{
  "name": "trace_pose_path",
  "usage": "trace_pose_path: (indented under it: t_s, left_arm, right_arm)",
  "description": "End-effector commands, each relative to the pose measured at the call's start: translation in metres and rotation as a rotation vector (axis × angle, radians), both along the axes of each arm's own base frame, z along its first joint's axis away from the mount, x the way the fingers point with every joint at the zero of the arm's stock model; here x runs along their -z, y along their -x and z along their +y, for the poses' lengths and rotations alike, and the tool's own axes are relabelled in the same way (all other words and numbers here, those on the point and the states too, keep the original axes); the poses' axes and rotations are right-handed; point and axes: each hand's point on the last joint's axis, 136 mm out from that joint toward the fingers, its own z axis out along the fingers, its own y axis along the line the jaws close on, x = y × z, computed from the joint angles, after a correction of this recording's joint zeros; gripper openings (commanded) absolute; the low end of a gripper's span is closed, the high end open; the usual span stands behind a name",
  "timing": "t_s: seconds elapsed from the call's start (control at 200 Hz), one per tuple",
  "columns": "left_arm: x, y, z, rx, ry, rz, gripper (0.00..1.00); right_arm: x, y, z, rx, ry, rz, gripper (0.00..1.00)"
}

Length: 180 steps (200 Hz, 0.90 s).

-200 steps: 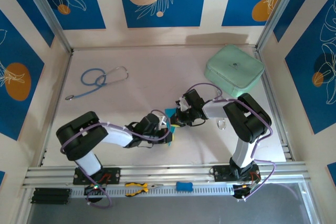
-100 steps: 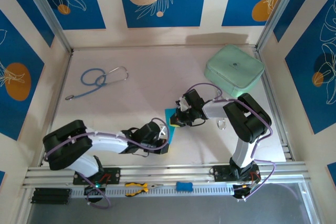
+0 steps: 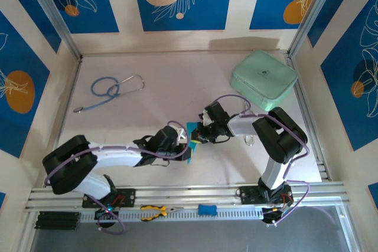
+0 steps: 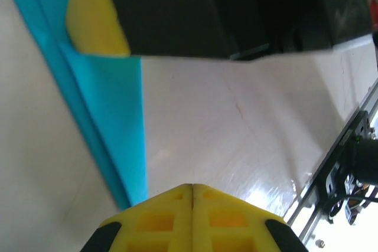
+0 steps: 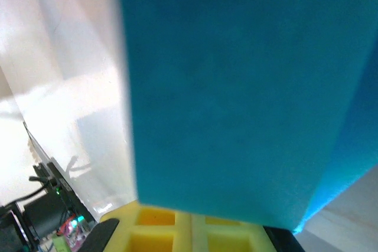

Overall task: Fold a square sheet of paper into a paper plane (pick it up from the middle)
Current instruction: Fold the wing for the fifth time at the center of the table.

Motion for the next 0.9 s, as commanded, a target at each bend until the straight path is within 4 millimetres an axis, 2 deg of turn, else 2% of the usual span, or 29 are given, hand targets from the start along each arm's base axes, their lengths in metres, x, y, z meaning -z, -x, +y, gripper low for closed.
trace_pose_path:
  t_s: [0.0, 0.285, 0.565, 0.69, 0.895]
  left_arm:
    - [-0.011, -0.017, -0.017, -0.02, 0.06, -0.022, 0.04]
    - [0.008, -0.038, -0.015, -0.096, 0.026, -0.037, 0.04]
    - [0.022, -0.044, -0.01, -0.134, -0.01, -0.039, 0.05]
    - [0.038, -0.039, -0.004, -0.152, -0.046, 0.009, 0.03]
    - [0.07, -0.014, 0.025, -0.162, -0.137, 0.099, 0.0]
  right_arm:
    - [0.045, 0.037, -0.036, 0.083, 0.205, 0.178, 0.06]
    - [0.043, 0.039, -0.034, 0.102, 0.198, 0.192, 0.06]
    - [0.038, 0.039, -0.034, 0.106, 0.186, 0.182, 0.06]
    - [0.036, 0.038, -0.034, 0.106, 0.182, 0.178, 0.06]
    - [0.025, 0.03, -0.034, 0.114, 0.15, 0.145, 0.07]
